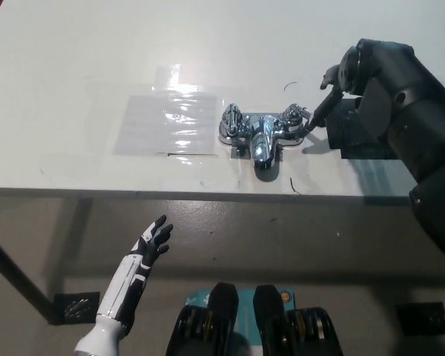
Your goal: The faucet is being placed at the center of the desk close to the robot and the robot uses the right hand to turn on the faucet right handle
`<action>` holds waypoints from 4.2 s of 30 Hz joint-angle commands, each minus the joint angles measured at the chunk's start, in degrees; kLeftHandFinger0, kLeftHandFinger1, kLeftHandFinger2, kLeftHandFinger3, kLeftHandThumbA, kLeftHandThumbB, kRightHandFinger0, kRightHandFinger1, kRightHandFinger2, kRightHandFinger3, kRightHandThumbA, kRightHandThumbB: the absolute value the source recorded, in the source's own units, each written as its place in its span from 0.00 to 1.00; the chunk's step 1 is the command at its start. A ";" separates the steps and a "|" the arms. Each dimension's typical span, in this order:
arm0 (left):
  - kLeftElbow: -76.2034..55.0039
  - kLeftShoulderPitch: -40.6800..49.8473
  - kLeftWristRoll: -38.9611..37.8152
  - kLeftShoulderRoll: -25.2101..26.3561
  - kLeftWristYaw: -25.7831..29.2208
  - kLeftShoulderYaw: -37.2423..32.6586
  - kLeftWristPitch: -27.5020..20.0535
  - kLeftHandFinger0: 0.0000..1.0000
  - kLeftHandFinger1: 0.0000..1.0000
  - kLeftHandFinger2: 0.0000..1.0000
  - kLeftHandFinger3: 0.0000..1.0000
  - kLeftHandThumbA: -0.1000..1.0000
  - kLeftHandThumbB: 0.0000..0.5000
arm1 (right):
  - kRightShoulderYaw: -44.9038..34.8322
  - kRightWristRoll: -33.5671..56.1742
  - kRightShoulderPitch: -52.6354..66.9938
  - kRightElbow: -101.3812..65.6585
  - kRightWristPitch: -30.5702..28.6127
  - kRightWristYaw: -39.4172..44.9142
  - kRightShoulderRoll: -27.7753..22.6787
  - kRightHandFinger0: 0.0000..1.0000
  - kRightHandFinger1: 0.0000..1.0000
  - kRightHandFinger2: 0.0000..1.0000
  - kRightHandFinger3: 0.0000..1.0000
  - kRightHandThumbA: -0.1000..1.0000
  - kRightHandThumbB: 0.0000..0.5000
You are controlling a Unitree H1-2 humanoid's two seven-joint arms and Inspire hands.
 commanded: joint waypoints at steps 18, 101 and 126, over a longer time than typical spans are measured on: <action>-0.70 -1.07 -0.06 0.56 -0.22 0.26 -1.30 1.00 1.00 1.00 1.00 1.00 0.21 | -5.41 -0.97 2.53 -3.78 2.10 -37.44 -3.59 1.00 1.00 1.00 1.00 1.00 0.27; 1.13 -11.24 -1.85 1.14 -0.22 2.38 1.74 1.00 1.00 1.00 1.00 1.00 0.13 | -35.08 41.70 76.90 -118.62 -22.36 -31.02 1.01 1.00 1.00 1.00 1.00 0.94 0.39; -1.52 0.77 0.92 0.48 -0.25 -0.45 -1.05 1.00 1.00 1.00 1.00 0.98 0.18 | -32.93 36.65 86.21 -86.76 -28.77 -28.42 3.44 1.00 1.00 1.00 1.00 0.71 0.24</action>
